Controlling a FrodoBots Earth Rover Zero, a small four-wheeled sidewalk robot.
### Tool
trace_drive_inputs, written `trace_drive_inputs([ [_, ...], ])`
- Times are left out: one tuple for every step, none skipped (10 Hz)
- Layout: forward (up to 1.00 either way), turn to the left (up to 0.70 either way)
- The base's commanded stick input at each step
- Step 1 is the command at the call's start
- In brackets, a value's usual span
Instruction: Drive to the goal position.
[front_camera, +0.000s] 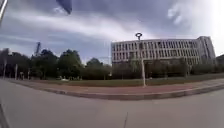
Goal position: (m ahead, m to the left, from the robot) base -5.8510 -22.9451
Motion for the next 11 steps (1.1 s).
trace_drive_inputs([
  [1.00,-0.40],
  [1.00,-0.40],
  [1.00,-0.40],
  [1.00,-0.40],
  [1.00,-0.40],
  [1.00,-0.40],
  [1.00,-0.40],
  [1.00,-0.40],
  [1.00,-0.40],
  [1.00,-0.40],
  [1.00,-0.40],
])
